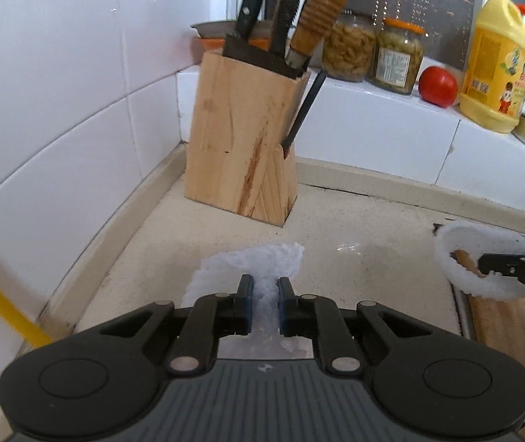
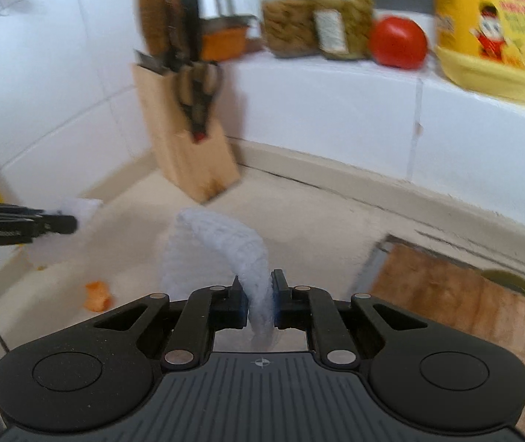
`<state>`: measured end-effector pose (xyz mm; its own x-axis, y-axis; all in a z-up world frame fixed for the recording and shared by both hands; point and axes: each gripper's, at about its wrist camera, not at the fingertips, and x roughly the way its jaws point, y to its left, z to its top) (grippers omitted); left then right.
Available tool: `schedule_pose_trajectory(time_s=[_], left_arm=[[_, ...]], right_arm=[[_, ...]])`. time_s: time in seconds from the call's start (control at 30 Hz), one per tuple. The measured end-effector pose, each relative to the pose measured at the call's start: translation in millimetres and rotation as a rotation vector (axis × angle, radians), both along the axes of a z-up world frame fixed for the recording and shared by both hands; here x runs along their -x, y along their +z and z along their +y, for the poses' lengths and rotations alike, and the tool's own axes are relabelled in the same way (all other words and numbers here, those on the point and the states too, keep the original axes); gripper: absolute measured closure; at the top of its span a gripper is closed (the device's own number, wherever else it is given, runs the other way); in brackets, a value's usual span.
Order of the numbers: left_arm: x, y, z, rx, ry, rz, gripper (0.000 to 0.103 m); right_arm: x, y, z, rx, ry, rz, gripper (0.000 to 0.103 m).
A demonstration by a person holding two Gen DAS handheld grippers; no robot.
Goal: Collect trash
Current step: 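Lift both foam nets and carry them down over the trash bin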
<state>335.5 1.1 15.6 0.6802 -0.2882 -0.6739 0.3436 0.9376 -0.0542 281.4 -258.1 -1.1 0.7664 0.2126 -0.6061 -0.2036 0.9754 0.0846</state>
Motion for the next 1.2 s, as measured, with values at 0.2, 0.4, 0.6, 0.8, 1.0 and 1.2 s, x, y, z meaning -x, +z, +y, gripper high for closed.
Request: schedule_pose_trajectory(time_s=[0.2, 0.4, 0.6, 0.8, 1.0, 1.2], left_arm=[[34.9, 8.6, 21.5, -0.012, 0.043, -0.036, 0.093], [66.0, 8.0, 51.6, -0.037, 0.117, -0.034, 0.093], [96.1, 10.5, 82.9, -0.038, 0.193, -0.037, 0.093], [126.2, 15.2, 108.0, -0.038, 0.258, -0.051, 0.093], [157.3, 16.0, 132.8, -0.046, 0.324, -0.055, 0.093], [190.3, 15.7, 157.8, -0.05, 0.399, -0.057, 0.093]], right_arm=[[12.8, 11.3, 36.2, -0.015, 0.094, -0.017, 0.086], [25.4, 15.7, 83.9, -0.011, 0.217, -0.019, 0.086], [37.3, 16.2, 127.8, -0.011, 0.315, -0.014, 0.086], [55.7, 15.9, 163.6, -0.004, 0.396, -0.014, 0.086], [76.5, 14.1, 201.0, 0.001, 0.478, -0.009, 0.086], [97.4, 11.6, 236.0, 0.006, 0.561, 0.002, 0.086]])
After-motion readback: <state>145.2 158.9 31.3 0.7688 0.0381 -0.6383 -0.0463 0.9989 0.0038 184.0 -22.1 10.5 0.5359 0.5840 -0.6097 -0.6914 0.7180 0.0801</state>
